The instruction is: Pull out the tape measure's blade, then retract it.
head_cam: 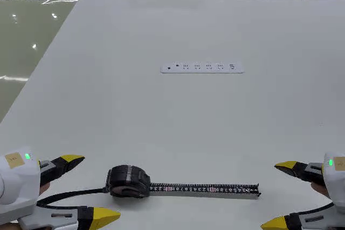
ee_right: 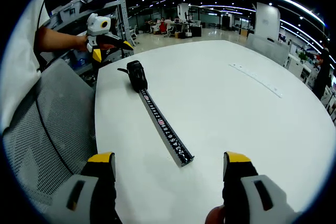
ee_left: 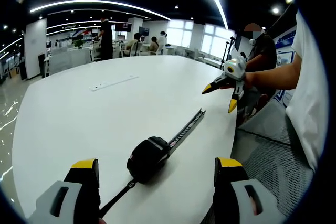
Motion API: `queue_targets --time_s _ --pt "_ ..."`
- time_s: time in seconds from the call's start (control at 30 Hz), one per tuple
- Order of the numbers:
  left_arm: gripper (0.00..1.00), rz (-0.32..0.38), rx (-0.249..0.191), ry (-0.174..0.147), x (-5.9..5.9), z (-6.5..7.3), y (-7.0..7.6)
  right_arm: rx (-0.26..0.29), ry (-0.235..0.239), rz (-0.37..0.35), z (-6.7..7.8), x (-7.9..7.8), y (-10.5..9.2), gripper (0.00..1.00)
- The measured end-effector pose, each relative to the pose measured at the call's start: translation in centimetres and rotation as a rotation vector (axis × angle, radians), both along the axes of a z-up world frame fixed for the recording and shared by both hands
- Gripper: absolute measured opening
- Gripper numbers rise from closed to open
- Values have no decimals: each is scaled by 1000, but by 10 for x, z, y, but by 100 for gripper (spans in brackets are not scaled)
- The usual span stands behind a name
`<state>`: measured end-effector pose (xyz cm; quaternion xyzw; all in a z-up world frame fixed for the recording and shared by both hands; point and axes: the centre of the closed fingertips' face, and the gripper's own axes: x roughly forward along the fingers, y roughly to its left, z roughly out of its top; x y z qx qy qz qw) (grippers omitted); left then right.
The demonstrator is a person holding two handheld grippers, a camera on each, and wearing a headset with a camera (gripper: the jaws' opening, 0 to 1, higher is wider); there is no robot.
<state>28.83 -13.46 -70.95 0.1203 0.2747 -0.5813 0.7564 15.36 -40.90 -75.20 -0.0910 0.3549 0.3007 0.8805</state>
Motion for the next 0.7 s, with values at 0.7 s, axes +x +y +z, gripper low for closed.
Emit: queue_targets --time_s 0.7 --pt "91 68 -3 59 -7 -9 20 55 -18 -146 12 -8 -8 100"
